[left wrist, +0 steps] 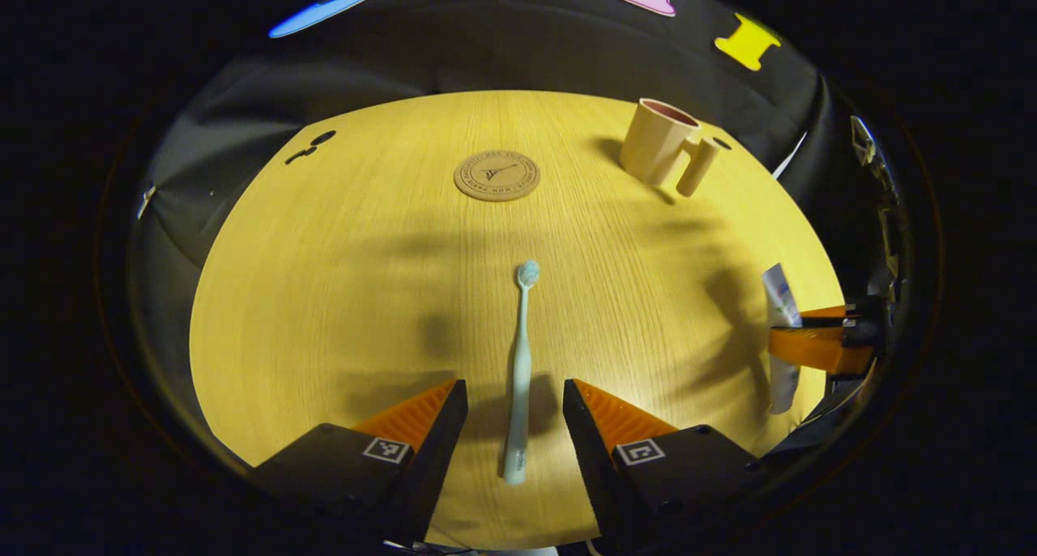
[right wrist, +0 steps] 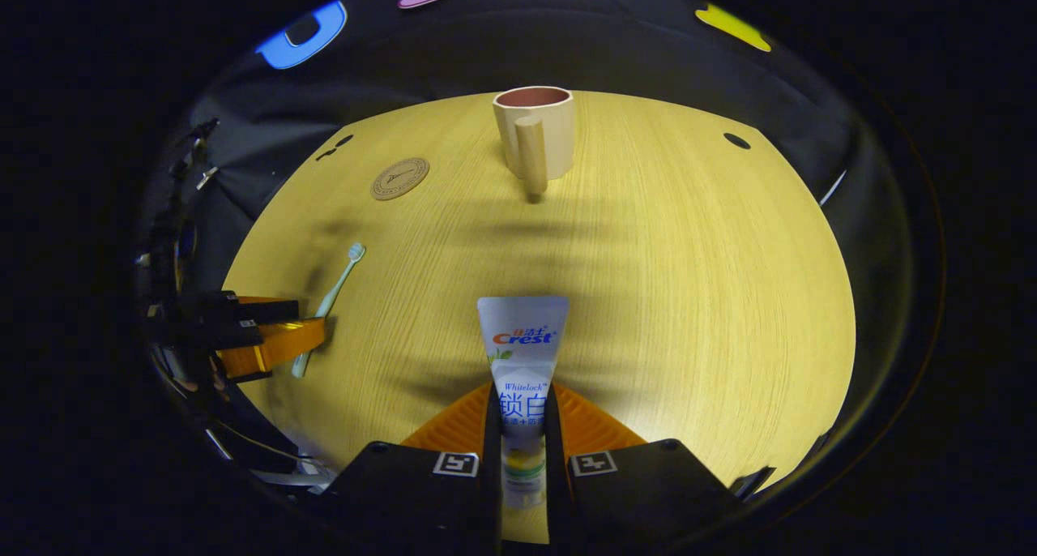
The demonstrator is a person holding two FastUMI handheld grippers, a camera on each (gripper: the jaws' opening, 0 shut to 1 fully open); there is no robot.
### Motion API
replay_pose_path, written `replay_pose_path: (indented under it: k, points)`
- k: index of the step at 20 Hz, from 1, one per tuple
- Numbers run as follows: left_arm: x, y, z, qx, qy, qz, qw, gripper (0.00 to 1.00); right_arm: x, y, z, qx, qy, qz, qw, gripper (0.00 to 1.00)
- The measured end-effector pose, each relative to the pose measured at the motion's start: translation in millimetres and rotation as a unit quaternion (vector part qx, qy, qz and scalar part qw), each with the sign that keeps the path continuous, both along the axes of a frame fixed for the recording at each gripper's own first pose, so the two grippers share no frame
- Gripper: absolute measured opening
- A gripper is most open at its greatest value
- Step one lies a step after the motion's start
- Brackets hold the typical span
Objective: Put the toothbrush and toothpaste on the desktop into the cup, then pick up the cup and place it on the coaster on the desktop.
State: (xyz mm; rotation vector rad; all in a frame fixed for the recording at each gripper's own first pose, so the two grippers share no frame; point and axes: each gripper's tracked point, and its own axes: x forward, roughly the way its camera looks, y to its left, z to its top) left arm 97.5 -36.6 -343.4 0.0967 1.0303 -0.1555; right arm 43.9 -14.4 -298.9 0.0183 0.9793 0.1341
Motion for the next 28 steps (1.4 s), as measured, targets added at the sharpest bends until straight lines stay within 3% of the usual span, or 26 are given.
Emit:
replay_pose_path:
  k: [7,10,14,18,21,28]
  points:
    - [-2.1,-6.3,-7.1,0.022,0.040,-0.023,0.999,0.65,-5.9,-20.2,0.6,0.029,0.009,-0.029,0.999,0.26]
    - [-4.0,-10.5,-10.9,0.028,0.060,-0.029,0.997,0.33,-4.8,-27.4,2.8,0.026,0.004,-0.030,0.999,0.26]
    - [-7.7,-17.7,-10.0,0.035,0.071,-0.058,0.995,0.14,-4.3,-28.9,3.4,0.028,0.001,-0.026,0.999,0.26]
    - [-11.7,-19.7,-10.0,0.030,0.056,-0.052,0.997,0.07,-0.1,-29.6,11.8,0.032,-0.009,-0.024,0.999,0.26]
    - [-15.0,-17.7,-6.6,0.038,0.035,-0.060,0.997,0.07,5.4,-29.8,22.0,0.032,-0.019,-0.020,0.999,0.26]
    - [-8.1,-23.6,42.8,-0.018,-0.053,-0.024,0.998,0.07,54.7,-25.3,82.6,0.054,-0.086,-0.029,0.994,0.26]
